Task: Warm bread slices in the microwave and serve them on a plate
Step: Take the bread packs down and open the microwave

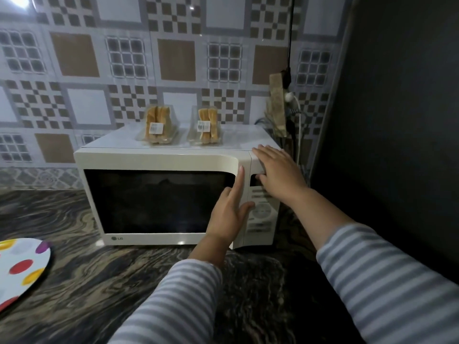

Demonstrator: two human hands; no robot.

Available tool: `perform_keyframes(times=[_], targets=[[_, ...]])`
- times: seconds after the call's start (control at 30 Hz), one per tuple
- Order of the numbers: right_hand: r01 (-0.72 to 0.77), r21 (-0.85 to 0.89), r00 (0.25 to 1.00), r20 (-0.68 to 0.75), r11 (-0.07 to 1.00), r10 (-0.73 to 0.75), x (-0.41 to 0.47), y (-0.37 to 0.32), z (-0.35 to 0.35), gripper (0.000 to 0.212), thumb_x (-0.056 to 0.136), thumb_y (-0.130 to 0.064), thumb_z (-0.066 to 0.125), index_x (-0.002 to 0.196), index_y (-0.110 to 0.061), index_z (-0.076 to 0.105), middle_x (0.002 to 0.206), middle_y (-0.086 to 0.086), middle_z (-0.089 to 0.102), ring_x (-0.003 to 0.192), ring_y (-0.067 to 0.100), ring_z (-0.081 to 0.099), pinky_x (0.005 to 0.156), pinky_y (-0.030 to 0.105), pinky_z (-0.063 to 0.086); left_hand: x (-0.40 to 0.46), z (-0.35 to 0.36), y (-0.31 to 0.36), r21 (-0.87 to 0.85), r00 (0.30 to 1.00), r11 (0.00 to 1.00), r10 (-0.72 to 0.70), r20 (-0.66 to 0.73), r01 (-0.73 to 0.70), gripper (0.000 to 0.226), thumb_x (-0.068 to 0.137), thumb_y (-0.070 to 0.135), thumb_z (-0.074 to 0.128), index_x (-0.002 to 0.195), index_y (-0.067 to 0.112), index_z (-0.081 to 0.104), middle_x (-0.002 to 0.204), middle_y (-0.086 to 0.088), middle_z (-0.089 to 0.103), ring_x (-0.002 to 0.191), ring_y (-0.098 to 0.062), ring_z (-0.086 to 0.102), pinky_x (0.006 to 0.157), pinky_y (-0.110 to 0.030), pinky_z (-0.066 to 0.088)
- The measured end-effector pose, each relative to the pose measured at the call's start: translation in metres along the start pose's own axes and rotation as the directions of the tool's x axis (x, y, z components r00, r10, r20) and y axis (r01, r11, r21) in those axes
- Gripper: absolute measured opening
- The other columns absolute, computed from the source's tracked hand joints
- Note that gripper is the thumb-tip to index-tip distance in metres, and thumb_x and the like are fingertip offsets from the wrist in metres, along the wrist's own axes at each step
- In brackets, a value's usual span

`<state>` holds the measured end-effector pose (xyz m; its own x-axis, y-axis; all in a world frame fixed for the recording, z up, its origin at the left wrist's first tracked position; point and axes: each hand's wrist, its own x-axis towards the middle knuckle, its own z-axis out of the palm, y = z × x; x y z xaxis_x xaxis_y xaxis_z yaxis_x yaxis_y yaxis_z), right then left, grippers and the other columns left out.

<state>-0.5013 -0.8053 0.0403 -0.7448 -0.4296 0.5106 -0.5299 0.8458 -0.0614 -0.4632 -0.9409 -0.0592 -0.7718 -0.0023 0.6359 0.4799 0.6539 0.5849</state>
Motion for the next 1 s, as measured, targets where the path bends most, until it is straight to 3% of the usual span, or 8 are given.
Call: perform_keyframes(times=[0.1,0.27,0.33,0.4,0.47,0.57,0.87,1.0], targets=[[0.011,-0.002,1.0,-0.026,1.0,-0.011,0.0,0.002,0.003,0.068,0.092,-0.019,0.061,0.15,-0.019,0.027,0.157,0.002,0.026,0.145,0.017,0.02,0.118,0.03,0.008,0.004,-0.004,-0.009,0.022,0.999,0.999,0.037,0.034,-0.038,0.092,0.089,0.018,0.066,0.148,0.042,-0.001,0.089,-0.004,0.053,0.075,-0.016,0.049,0.072,-0.027,0.044],[0.015,0.001,0.999,-0.044,1.0,-0.015,0.002,0.004,0.007,0.067,0.091,-0.018,0.061,0.15,-0.019,0.028,0.157,0.002,0.026,0.145,0.018,0.021,0.119,0.031,0.009,0.009,-0.008,-0.014,0.059,0.998,0.997,0.051,0.043,-0.054,0.106,0.079,-0.001,0.073,0.147,0.043,0.005,0.079,0.019,0.048,0.061,-0.006,0.04,0.068,-0.018,0.041],[0.013,-0.001,0.999,-0.049,1.0,-0.013,0.002,0.004,0.007,0.066,0.092,-0.017,0.061,0.149,-0.019,0.029,0.157,0.002,0.027,0.145,0.018,0.021,0.119,0.031,0.009,0.009,-0.008,-0.011,0.044,0.998,0.998,0.054,0.026,-0.055,0.107,0.076,-0.003,0.074,0.146,0.044,0.008,0.094,0.006,0.063,0.06,-0.006,0.04,0.068,-0.019,0.045],[0.01,-0.001,0.999,-0.049,1.0,-0.01,0.002,0.004,0.007,0.066,0.092,-0.017,0.06,0.149,-0.019,0.029,0.157,0.002,0.027,0.145,0.018,0.021,0.119,0.031,0.009,0.007,-0.008,-0.007,0.038,0.999,0.999,0.032,0.007,-0.032,0.108,0.076,-0.005,0.074,0.144,0.047,0.009,0.101,-0.002,0.065,0.06,-0.007,0.039,0.07,-0.023,0.049],[0.007,-0.007,0.999,-0.047,1.0,-0.007,0.003,0.004,0.007,0.065,0.092,-0.016,0.06,0.149,-0.019,0.029,0.157,0.002,0.027,0.145,0.018,0.021,0.119,0.031,0.009,0.005,-0.006,-0.006,0.036,1.0,0.999,0.005,-0.012,-0.004,0.108,0.076,-0.005,0.073,0.143,0.051,0.01,0.084,0.018,0.055,0.061,-0.008,0.039,0.071,-0.028,0.051],[0.004,-0.015,0.999,-0.047,1.0,-0.005,0.003,0.004,0.007,0.065,0.092,-0.016,0.059,0.149,-0.019,0.029,0.157,0.002,0.027,0.145,0.019,0.022,0.118,0.031,0.01,0.004,-0.005,-0.004,0.039,1.0,0.999,-0.001,-0.022,0.002,0.107,0.078,-0.005,0.072,0.143,0.052,0.009,0.073,0.025,0.041,0.061,-0.01,0.041,0.07,-0.031,0.052],[0.01,-0.053,0.998,-0.056,0.999,-0.013,0.004,0.003,0.008,0.064,0.092,-0.007,0.056,0.149,-0.018,0.029,0.156,0.005,0.028,0.144,0.02,0.024,0.117,0.031,0.012,-0.02,-0.014,0.006,0.06,0.997,0.998,0.032,-0.067,-0.028,0.102,0.078,0.002,0.074,0.146,0.041,0.008,0.068,0.019,0.038,0.061,-0.013,0.041,0.066,-0.024,0.046],[0.018,-0.067,0.997,0.073,0.998,-0.014,0.006,0.001,-0.003,0.069,0.092,-0.007,0.055,0.151,-0.015,0.022,0.159,0.006,0.021,0.146,0.02,0.019,0.118,0.031,0.013,-0.029,-0.023,0.011,0.104,0.995,0.99,0.098,0.0,-0.097,0.093,0.088,0.023,0.068,0.146,0.05,0.001,0.078,0.004,0.051,0.065,-0.013,0.046,0.066,-0.032,0.049]])
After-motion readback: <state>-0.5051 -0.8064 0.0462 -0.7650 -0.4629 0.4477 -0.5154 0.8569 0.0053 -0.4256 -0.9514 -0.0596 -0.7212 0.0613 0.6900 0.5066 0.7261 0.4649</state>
